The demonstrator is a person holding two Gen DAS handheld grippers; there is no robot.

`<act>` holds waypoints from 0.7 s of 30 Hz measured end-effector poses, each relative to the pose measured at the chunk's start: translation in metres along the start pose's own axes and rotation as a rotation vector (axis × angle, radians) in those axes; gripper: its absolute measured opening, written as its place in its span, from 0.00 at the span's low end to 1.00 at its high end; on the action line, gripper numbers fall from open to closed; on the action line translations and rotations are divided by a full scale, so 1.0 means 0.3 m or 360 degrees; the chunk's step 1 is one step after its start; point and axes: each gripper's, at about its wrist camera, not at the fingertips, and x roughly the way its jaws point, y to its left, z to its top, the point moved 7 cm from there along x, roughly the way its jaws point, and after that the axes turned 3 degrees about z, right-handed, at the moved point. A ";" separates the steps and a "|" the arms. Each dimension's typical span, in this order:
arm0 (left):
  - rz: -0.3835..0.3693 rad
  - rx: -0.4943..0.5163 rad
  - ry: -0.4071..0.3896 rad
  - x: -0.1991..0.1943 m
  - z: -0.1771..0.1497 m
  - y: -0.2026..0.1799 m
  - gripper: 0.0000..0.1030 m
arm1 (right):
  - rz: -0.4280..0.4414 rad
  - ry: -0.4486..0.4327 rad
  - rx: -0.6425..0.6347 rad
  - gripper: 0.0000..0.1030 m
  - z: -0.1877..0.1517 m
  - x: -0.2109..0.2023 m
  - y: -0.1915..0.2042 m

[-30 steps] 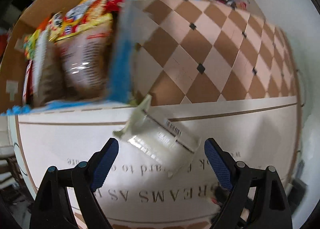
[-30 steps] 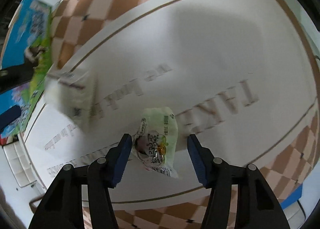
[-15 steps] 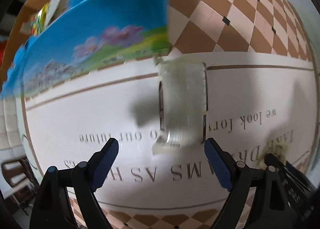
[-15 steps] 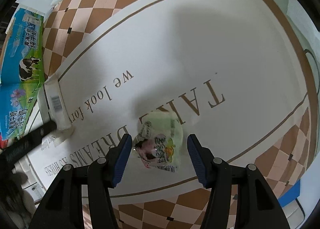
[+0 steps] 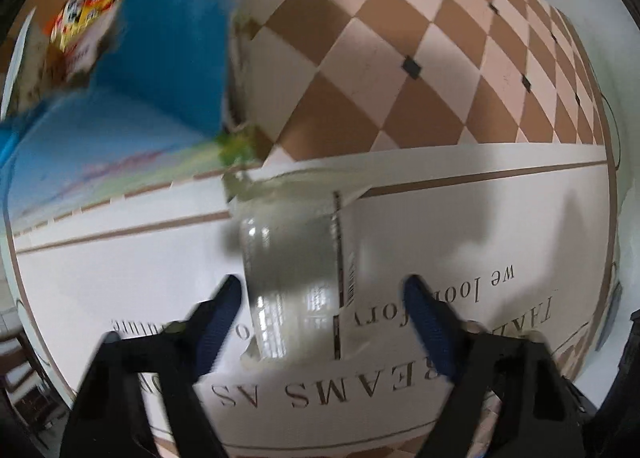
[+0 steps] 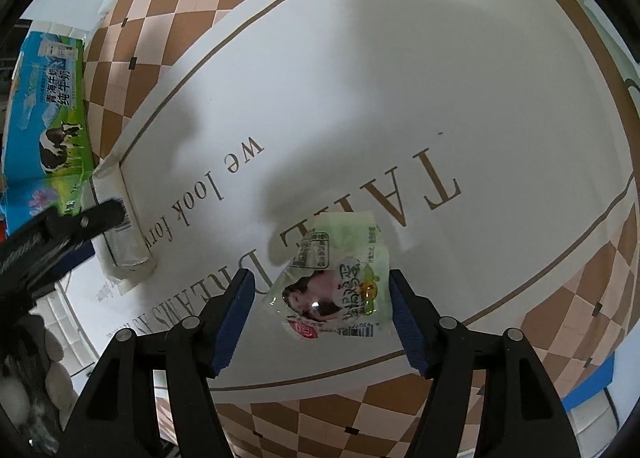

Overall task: Organize snacks
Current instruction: 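Grasp the clear white bread pack with the left gripper while the right grasps the green-white jelly packet, then lift both held packets and carry them over the cardboard box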

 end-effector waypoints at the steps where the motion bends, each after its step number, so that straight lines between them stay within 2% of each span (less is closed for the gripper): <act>1: 0.0020 0.0010 -0.0009 0.000 -0.002 0.000 0.55 | -0.0008 0.0001 -0.0002 0.67 0.002 0.004 -0.001; 3: 0.0034 0.0014 -0.0026 0.000 -0.009 0.009 0.46 | -0.0034 -0.0014 -0.0017 0.67 0.008 0.000 -0.010; 5: 0.0031 0.0016 -0.0043 -0.003 -0.022 0.017 0.44 | -0.0066 -0.0035 -0.0040 0.66 0.014 -0.002 -0.017; 6: 0.0031 0.0017 -0.0041 -0.006 -0.047 0.021 0.44 | -0.0083 -0.0051 -0.0052 0.61 0.017 -0.005 -0.020; 11: 0.0021 0.0026 -0.0031 0.008 -0.121 0.024 0.43 | -0.0159 -0.0082 -0.0130 0.60 0.013 0.003 -0.013; 15: -0.0042 -0.0009 -0.0021 -0.015 -0.192 0.062 0.43 | -0.0127 -0.0085 -0.0125 0.59 -0.006 0.005 -0.014; 21: -0.0140 -0.0047 -0.0104 -0.148 -0.264 0.139 0.43 | -0.0036 -0.0096 -0.0173 0.59 -0.029 -0.051 0.047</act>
